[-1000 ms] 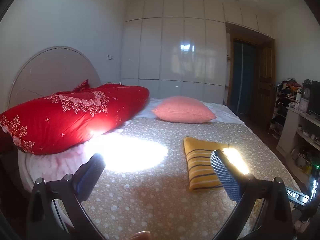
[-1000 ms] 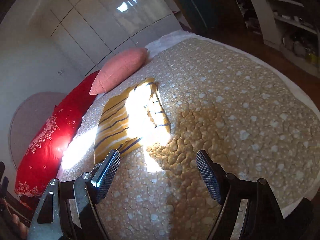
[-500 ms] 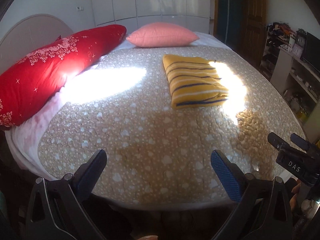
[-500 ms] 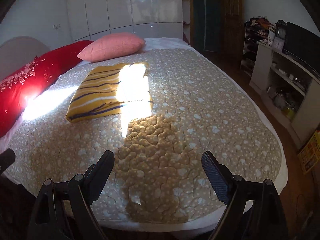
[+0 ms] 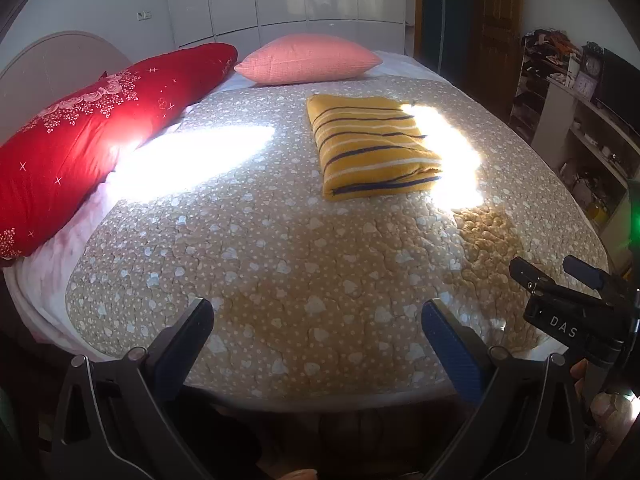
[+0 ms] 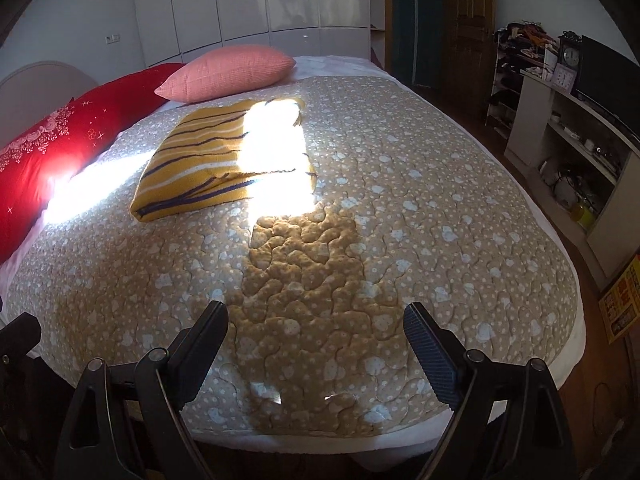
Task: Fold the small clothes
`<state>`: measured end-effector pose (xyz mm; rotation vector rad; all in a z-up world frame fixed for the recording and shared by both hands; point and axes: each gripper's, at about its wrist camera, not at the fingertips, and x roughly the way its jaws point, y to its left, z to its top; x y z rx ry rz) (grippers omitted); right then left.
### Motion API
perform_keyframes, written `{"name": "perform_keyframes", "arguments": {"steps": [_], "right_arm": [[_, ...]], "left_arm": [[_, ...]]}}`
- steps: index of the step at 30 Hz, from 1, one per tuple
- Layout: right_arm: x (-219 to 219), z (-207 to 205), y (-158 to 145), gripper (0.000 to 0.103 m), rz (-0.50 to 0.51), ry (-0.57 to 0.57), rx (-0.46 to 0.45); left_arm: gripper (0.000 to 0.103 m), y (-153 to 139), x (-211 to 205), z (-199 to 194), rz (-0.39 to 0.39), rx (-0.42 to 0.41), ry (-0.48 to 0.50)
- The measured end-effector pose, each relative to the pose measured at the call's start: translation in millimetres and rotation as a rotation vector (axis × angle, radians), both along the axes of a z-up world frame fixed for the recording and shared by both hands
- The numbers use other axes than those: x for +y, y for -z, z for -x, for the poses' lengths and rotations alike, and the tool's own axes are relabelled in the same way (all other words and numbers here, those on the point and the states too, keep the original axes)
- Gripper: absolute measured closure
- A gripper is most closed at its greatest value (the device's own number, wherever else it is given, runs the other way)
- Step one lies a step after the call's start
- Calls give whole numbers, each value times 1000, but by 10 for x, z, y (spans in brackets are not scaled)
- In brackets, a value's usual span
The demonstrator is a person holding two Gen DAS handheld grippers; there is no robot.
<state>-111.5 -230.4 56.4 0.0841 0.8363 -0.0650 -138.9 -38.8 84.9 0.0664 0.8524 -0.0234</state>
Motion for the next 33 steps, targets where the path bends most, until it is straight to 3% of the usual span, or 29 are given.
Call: {"name": "perform_keyframes", "arguments": {"steps": [11,33], "right_arm": [[22,-30,58,10,5,-3,26],[247,-7,97,10,77,-67,26]], "left_arm": [[0,63,-30,-14,-5,18,4],[0,233,11,-75,77,112,9]]}}
